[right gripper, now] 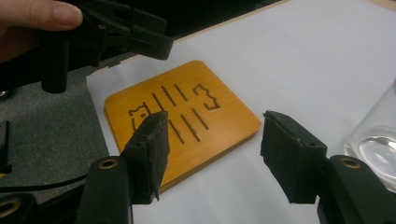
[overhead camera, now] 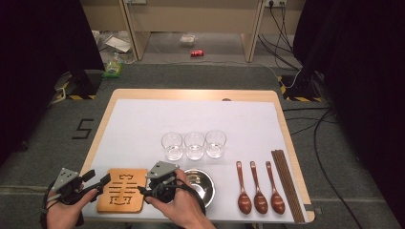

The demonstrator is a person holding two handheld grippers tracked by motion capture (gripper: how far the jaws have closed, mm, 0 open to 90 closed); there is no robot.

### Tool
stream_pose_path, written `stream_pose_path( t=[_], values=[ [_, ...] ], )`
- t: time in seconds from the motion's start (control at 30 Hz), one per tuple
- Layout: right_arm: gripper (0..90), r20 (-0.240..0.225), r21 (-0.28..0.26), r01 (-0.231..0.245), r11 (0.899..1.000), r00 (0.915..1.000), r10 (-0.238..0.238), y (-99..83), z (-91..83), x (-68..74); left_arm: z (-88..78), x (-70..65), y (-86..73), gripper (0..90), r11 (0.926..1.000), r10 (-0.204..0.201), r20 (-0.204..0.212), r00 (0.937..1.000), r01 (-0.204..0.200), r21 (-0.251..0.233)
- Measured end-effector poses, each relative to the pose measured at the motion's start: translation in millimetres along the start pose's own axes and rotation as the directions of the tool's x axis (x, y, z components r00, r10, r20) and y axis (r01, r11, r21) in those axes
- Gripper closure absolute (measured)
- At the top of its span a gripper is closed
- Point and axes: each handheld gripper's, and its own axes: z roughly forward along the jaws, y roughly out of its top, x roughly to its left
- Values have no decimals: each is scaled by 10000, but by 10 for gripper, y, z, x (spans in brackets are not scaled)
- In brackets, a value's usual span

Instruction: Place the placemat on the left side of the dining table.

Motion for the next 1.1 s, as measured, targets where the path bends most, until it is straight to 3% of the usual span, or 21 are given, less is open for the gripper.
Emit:
stream_pose_path(
  t=[0.3,0.43,1.1],
  values=[
    [413,-285,544,67,9985,9996,-51,-36,171,118,17,20,-19,306,9997,-50,110,9999,47,225],
    [404,-375,1033,37,9946,9993,2,-64,267,193,26,31,-29,305,9995,-87,192,9998,81,299],
    [384,-812,1974,-59,9803,9964,224,-185,570,300,86,40,-96,306,9976,-104,335,9994,81,687]
  ],
)
